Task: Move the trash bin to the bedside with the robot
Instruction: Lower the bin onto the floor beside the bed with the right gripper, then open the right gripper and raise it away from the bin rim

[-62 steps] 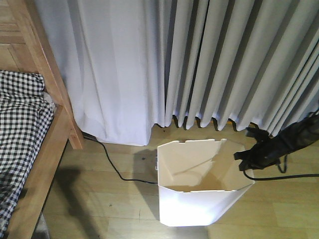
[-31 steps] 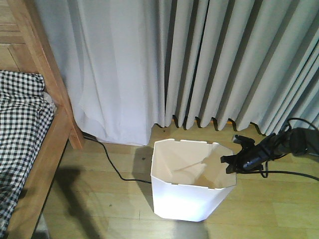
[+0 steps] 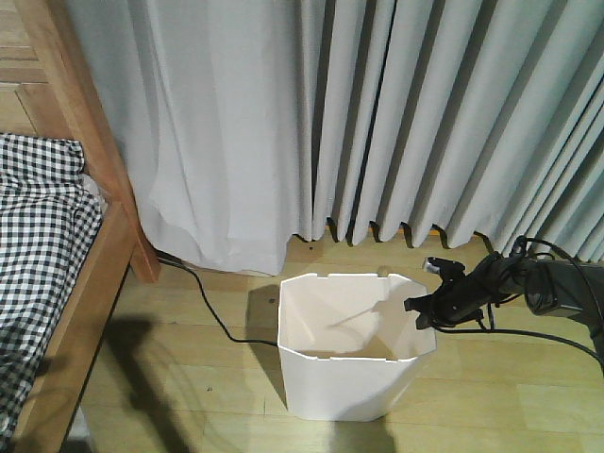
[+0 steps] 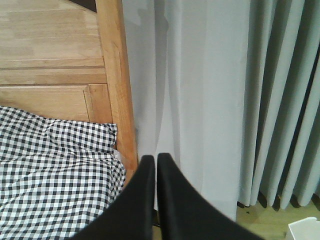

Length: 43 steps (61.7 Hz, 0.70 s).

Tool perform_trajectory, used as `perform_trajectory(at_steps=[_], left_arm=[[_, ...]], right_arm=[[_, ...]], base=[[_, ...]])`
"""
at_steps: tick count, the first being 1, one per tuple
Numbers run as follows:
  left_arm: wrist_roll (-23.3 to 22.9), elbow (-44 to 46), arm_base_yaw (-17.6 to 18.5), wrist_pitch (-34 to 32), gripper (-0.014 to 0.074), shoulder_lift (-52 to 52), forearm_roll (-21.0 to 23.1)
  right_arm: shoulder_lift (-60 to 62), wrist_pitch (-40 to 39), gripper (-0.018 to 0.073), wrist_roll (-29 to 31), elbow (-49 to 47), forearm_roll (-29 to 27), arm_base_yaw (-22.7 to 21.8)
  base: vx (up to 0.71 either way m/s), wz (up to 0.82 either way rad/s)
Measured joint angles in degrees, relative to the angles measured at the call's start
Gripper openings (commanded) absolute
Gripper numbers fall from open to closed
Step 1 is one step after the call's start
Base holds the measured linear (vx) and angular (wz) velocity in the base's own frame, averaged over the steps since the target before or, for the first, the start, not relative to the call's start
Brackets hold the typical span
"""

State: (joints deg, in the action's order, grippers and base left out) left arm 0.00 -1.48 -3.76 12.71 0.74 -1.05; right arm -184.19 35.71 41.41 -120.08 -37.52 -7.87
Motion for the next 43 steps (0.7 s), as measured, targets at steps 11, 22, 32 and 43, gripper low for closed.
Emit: perform_trajectory(at_steps=[11, 22, 32, 43], left_arm=[[0.00, 0.00, 0.00, 0.00, -0.0006, 0.00, 0.00], [0.00, 0.00, 0.00, 0.00, -0.0006, 0.00, 0.00], [0.00, 0.00, 0.00, 0.00, -0.0006, 0.00, 0.00], [0.00, 0.00, 0.00, 0.00, -0.0006, 0.00, 0.00]], right_arm=[[-0.05, 0.27, 0.0097, -0.27, -0.05, 0.02, 0.00], [-0.05, 0.99, 0.0174, -0.34, -0.11, -0.65, 0.00], [-0.05, 1.65, 0.0283, -0.42, -0.40, -1.15, 0.00], [-0.05, 2.51, 0.0416, -0.42, -0.40, -1.33, 0.00]], base=[[0.00, 0.00], [0.00, 0.00], [0.00, 0.00], [0.00, 0.00]])
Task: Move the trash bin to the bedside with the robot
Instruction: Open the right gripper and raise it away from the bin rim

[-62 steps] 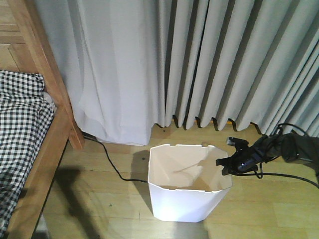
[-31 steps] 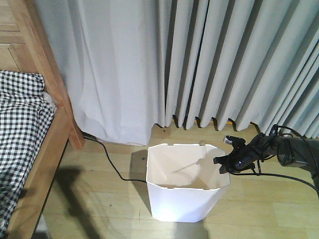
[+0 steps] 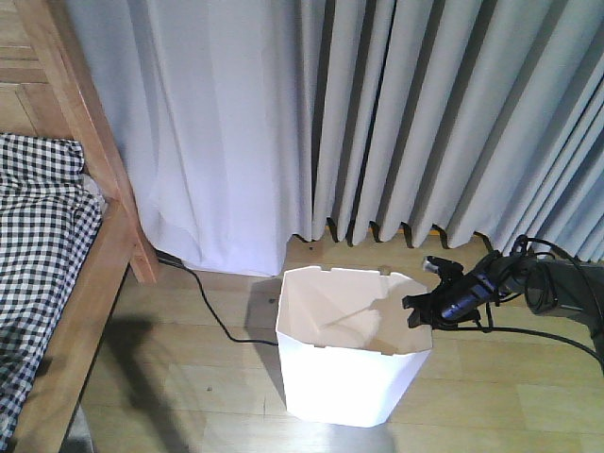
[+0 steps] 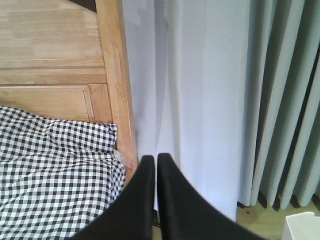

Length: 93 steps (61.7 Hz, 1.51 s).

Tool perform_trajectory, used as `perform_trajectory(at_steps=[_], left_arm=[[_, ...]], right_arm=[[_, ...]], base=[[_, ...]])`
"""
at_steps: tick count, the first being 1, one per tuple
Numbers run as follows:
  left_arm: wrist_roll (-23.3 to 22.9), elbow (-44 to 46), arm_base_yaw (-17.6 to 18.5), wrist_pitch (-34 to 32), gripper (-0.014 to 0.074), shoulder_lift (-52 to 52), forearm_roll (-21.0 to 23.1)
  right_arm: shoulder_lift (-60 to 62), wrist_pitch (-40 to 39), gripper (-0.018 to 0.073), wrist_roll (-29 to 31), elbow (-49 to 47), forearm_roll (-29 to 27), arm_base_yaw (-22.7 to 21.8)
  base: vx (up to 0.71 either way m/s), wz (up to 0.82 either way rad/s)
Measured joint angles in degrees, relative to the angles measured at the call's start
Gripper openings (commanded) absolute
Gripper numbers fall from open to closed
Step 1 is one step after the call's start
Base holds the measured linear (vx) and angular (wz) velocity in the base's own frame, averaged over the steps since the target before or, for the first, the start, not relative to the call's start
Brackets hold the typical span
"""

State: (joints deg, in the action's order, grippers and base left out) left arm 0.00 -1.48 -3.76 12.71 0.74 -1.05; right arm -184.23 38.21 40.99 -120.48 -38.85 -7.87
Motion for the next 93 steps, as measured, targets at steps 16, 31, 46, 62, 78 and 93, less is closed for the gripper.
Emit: perform_trajectory(at_steps=[16, 31, 46, 62, 78, 93], left_arm=[[0.00, 0.00, 0.00, 0.00, -0.0006, 0.00, 0.00], [0.00, 0.00, 0.00, 0.00, -0.0006, 0.00, 0.00], [0.00, 0.00, 0.00, 0.00, -0.0006, 0.00, 0.00], [0.00, 0.00, 0.00, 0.00, -0.0006, 0.00, 0.00], [0.00, 0.00, 0.00, 0.00, -0.0006, 0.00, 0.00], [0.00, 0.00, 0.00, 0.00, -0.0006, 0.00, 0.00]], right_arm=[[0.00, -0.41, 0.0477, -1.71, -0.95, 0.25, 0.00], [0.00, -0.70, 0.0477, -2.48, -0.95, -0.81, 0.00], [1.44, -3.36, 0.0477, -2.53, 1.65, -1.45, 0.00], [13.37, -18.95, 0.0477, 8.06, 23.17, -11.55, 0.00], [31.51, -27.00, 0.0477, 28.92, 43.42, -22.96, 0.00], [49.73, -32.92, 0.0477, 31.39, 58.65, -23.01, 0.07]], base=[[0.00, 0.00], [0.00, 0.00], [0.00, 0.00], [0.00, 0.00], [0.00, 0.00], [0.00, 0.00]])
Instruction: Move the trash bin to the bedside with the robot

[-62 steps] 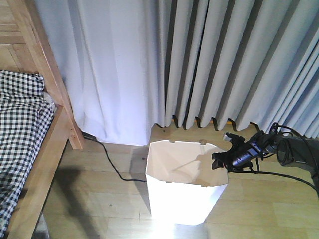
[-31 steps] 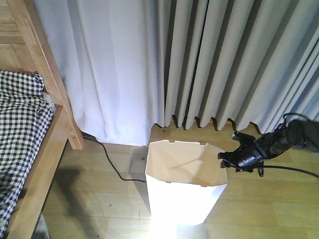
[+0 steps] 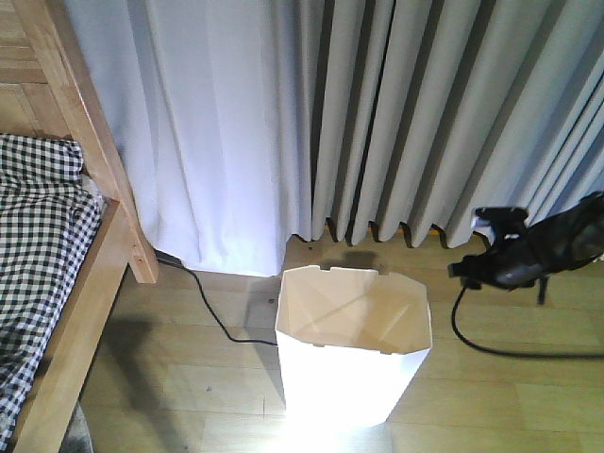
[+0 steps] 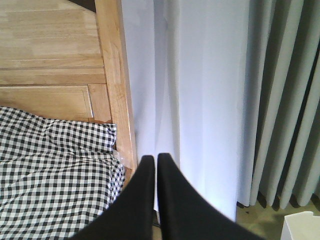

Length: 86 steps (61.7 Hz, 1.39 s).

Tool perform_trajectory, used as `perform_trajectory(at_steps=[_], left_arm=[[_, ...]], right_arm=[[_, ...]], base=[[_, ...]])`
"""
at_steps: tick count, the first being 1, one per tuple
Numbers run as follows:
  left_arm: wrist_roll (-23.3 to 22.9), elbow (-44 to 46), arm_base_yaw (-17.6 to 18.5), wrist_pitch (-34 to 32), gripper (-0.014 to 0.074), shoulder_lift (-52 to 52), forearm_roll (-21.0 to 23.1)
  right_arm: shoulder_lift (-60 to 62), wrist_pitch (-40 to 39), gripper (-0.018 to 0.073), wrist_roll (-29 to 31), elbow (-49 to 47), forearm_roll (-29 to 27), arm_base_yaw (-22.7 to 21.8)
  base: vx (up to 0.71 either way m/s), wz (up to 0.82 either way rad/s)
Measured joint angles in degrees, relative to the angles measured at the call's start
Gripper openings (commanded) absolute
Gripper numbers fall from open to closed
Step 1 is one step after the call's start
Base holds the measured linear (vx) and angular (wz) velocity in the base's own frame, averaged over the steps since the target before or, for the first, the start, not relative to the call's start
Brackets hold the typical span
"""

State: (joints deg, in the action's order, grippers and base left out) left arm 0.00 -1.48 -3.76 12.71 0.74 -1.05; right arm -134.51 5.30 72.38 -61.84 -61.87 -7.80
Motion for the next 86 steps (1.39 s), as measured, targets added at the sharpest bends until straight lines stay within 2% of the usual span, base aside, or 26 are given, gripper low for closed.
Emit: perform_trajectory(at_steps=[26, 50, 67, 77, 86], left_arm=[[0.00, 0.00, 0.00, 0.00, -0.0006, 0.00, 0.00], [0.00, 0.00, 0.00, 0.00, -0.0006, 0.00, 0.00], [0.00, 0.00, 0.00, 0.00, -0.0006, 0.00, 0.00], [0.00, 0.00, 0.00, 0.00, -0.0006, 0.00, 0.00], [0.00, 0.00, 0.00, 0.00, -0.0006, 0.00, 0.00]], right_arm=[[37.50, -0.51, 0.0477, 0.17, 18.98, 2.12, 0.00], [70.39, 0.86, 0.0477, -0.14, 27.00, 2.11, 0.00], [89.35, 11.79, 0.0477, -2.65, 31.12, 0.55, 0.00], [101.81, 10.15, 0.0477, -2.70, 37.38, -3.58, 0.00], [115.26, 7.26, 0.0477, -2.70, 44.52, -4.00, 0.00]], base=[[0.00, 0.00], [0.00, 0.00], [0.00, 0.00], [0.00, 0.00], [0.00, 0.00]])
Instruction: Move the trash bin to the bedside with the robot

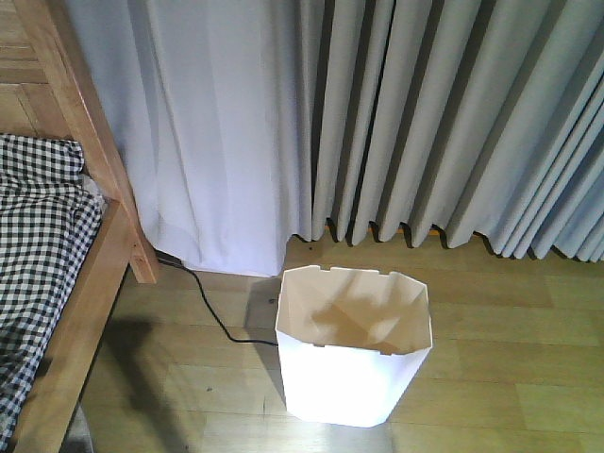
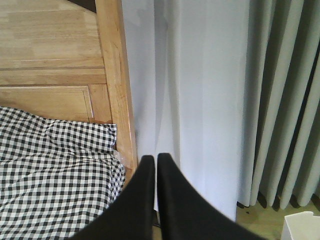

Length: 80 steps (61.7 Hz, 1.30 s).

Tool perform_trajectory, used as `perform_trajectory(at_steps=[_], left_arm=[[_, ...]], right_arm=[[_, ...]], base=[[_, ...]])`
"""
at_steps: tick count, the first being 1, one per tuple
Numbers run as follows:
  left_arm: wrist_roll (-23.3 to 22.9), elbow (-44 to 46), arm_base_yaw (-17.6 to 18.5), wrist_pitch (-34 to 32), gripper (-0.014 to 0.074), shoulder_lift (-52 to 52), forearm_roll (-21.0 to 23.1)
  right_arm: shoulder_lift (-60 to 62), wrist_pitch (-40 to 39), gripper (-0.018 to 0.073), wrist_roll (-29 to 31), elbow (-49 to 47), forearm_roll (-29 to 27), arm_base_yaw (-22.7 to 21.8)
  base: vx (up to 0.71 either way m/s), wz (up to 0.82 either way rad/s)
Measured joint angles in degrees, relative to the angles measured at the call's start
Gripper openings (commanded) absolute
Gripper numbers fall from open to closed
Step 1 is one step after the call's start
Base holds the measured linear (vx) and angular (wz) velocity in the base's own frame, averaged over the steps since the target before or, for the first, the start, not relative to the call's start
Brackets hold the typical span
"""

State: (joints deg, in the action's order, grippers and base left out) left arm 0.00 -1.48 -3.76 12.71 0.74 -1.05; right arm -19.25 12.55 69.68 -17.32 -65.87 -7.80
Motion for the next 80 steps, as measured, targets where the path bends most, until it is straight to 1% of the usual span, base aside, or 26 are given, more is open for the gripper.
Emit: perform_trajectory(at_steps=[8, 10, 13, 15, 18, 26, 28, 62, 67, 72, 76, 78, 80], left_arm=[[0.00, 0.00, 0.00, 0.00, -0.0006, 0.00, 0.00], [0.00, 0.00, 0.00, 0.00, -0.0006, 0.00, 0.00], [0.00, 0.00, 0.00, 0.00, -0.0006, 0.00, 0.00], [0.00, 0.00, 0.00, 0.00, -0.0006, 0.00, 0.00], [0.00, 0.00, 0.00, 0.00, -0.0006, 0.00, 0.00], [0.00, 0.00, 0.00, 0.00, -0.0006, 0.00, 0.00], [0.00, 0.00, 0.00, 0.00, -0.0006, 0.00, 0.00], [0.00, 0.00, 0.00, 0.00, -0.0006, 0.00, 0.00], [0.00, 0.00, 0.00, 0.00, -0.0006, 0.00, 0.00], [0.00, 0.00, 0.00, 0.00, -0.0006, 0.00, 0.00], [0.00, 0.00, 0.00, 0.00, -0.0006, 0.00, 0.00], [0.00, 0.00, 0.00, 0.00, -0.0006, 0.00, 0.00], [0.00, 0.00, 0.00, 0.00, -0.0006, 0.00, 0.00]], right_arm=[[9.73, 0.12, 0.0471, 0.00, 6.22, 1.12, 0.00], [11.78, 0.51, 0.0461, 0.00, 7.85, 1.62, 0.00], [13.75, 1.10, 0.0423, 0.00, 9.39, 2.03, 0.00], [14.56, 1.27, 0.0386, 0.00, 9.88, 2.14, 0.00], [15.28, 1.63, 0.0305, -0.42, 9.99, 2.13, 0.00], [15.55, 4.54, 0.0018, -2.82, 9.99, 2.32, 0.00], [15.55, 5.10, -0.0016, -3.12, 10.06, 2.43, 0.00], [15.55, 5.31, -0.0009, -3.00, 10.19, 2.50, 0.00], [15.55, 4.25, -0.0009, -2.41, 10.19, 2.50, 0.00], [15.55, 1.11, -0.0009, -2.90, 10.19, 2.78, 0.00], [15.55, -1.23, -0.0009, -6.24, 10.19, 6.06, 0.00], [15.55, -2.03, -0.0009, -9.43, 10.19, 9.53, 0.00], [15.55, -2.40, -0.0009, -13.72, 10.19, 14.15, 0.00]], base=[[0.00, 0.00], [0.00, 0.00], [0.00, 0.00], [0.00, 0.00], [0.00, 0.00], [0.00, 0.00], [0.00, 0.00], [0.00, 0.00], [0.00, 0.00], [0.00, 0.00], [0.00, 0.00], [0.00, 0.00], [0.00, 0.00]])
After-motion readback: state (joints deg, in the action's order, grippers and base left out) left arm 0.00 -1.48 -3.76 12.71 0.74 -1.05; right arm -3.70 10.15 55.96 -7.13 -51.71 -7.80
